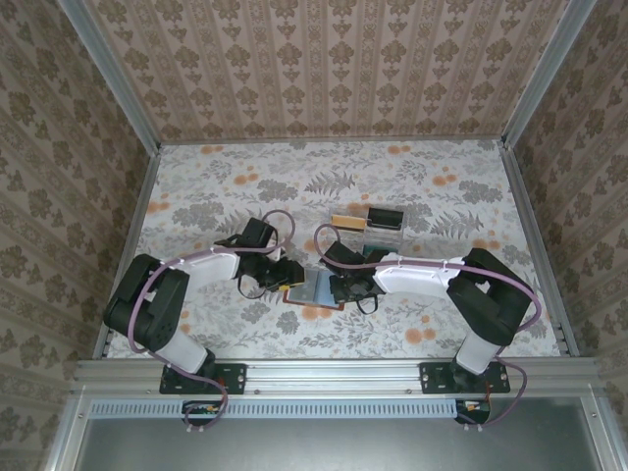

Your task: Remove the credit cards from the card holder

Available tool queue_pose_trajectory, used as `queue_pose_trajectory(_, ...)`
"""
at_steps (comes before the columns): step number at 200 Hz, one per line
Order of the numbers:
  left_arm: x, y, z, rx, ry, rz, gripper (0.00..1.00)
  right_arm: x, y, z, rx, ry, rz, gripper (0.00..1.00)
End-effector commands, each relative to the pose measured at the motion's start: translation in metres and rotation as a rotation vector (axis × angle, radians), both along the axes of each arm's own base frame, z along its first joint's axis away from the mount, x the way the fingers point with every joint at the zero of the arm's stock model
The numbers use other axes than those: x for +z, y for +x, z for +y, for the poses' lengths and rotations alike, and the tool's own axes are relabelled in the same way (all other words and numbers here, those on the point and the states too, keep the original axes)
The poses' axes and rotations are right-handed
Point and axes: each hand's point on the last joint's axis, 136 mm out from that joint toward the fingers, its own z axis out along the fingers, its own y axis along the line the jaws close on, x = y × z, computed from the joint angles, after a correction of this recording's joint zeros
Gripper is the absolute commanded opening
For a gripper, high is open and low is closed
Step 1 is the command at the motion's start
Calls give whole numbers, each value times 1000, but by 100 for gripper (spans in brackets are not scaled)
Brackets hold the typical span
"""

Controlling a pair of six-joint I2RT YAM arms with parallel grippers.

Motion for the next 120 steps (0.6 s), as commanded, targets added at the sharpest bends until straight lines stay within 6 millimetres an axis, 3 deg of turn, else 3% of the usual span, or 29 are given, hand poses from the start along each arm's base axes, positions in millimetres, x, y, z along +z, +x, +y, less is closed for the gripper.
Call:
queue_pose_trajectory(1, 0, -3, -8, -40, -27, 0, 51, -14, -7, -4, -6, -26, 33, 16)
queue_pose_trajectory(26, 2, -3, -11, -50, -42, -10, 67, -16, -8, -5, -6, -34, 38, 16)
queue_pose_trajectory(120, 16, -7, -25, -89, -151, -6, 83, -16, -7, -6, -10, -34, 38, 16)
